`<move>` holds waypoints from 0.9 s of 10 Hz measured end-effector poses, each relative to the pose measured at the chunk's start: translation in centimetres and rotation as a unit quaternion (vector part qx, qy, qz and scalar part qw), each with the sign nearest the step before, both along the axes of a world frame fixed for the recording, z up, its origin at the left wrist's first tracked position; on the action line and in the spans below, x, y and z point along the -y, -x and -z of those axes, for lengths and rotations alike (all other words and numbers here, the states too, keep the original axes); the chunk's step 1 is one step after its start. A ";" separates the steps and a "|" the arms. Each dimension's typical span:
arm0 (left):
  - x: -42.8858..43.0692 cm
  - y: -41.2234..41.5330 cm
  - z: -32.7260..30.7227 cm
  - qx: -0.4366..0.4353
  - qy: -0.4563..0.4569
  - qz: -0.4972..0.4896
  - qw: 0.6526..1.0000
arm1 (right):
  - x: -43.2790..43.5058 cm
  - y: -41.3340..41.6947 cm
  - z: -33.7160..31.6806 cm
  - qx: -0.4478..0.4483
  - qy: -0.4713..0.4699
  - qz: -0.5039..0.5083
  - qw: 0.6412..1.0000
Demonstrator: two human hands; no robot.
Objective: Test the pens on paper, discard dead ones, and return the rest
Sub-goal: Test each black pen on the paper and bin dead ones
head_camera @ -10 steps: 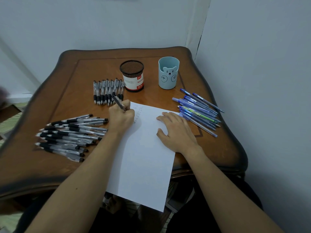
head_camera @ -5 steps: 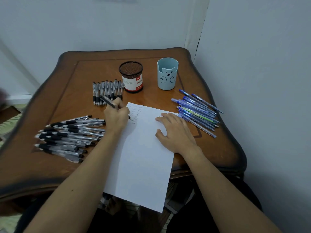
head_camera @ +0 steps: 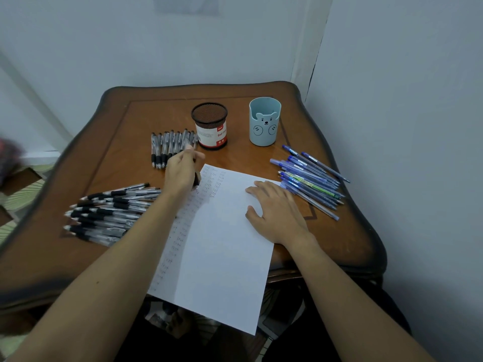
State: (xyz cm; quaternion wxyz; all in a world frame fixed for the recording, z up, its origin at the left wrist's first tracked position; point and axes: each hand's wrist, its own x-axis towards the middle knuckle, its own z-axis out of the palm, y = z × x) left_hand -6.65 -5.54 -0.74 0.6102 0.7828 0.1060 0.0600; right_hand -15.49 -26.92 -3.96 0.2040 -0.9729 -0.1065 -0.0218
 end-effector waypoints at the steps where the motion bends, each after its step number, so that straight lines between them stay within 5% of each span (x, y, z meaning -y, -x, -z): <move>1: -0.8 -1.0 -0.6 -0.016 -0.034 -0.010 0.999 | 0.0 0.0 -0.1 0.004 -0.003 0.001 1.000; 4: -3.2 -4.3 -1.7 -0.073 -0.186 -0.098 0.975 | 0.0 0.0 -0.1 0.001 -0.001 0.004 1.000; 6: -3.9 -4.8 -1.6 -0.035 -0.272 -0.132 0.953 | 0.0 -0.1 0.1 -0.003 -0.002 0.005 1.000; 9: -4.6 -4.0 -0.6 -0.014 -0.288 -0.115 0.951 | -0.1 -0.1 0.0 -0.003 0.000 0.005 1.000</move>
